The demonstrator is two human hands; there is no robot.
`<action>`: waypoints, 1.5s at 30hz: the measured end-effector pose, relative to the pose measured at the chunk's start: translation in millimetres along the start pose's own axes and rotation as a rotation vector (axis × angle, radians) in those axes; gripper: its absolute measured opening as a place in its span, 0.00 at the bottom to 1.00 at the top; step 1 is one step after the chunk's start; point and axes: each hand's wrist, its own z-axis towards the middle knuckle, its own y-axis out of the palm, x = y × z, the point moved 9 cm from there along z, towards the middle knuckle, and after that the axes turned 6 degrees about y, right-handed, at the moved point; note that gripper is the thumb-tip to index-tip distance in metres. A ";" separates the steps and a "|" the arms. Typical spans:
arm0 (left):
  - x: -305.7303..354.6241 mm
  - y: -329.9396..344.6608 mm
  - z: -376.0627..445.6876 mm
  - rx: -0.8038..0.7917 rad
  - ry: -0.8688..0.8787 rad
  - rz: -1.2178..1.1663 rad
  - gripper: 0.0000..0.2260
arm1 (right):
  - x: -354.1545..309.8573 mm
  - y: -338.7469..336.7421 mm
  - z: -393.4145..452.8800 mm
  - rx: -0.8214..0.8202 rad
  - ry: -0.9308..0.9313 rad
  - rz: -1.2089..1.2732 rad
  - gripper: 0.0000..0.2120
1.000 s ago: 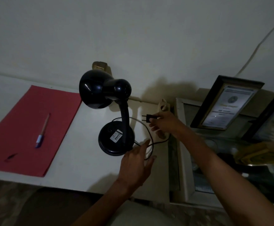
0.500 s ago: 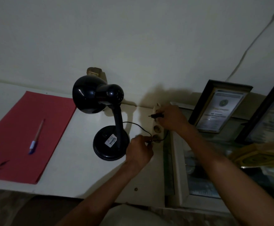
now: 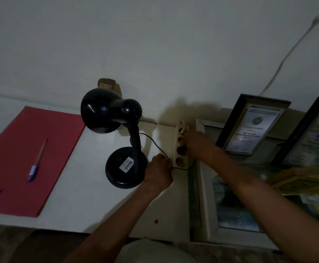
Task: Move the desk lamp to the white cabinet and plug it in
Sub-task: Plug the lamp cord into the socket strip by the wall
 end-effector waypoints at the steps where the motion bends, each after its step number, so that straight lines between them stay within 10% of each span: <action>1: 3.3 2.7 -1.0 -0.019 0.051 0.065 0.10 | -0.8 1.0 1.5 0.000 -0.012 -0.017 0.07; 11: -0.8 11.2 -18.2 -0.008 0.153 -0.183 0.35 | -4.8 -1.0 -3.4 -0.018 -0.176 -0.151 0.17; 23: -1.5 7.9 -10.9 0.145 0.106 -0.312 0.15 | -7.0 -10.5 -1.4 -0.097 -0.156 -0.153 0.16; 45: -4.2 -3.2 2.5 0.231 0.062 -0.497 0.26 | 2.9 -23.7 18.4 -0.003 -0.044 0.014 0.13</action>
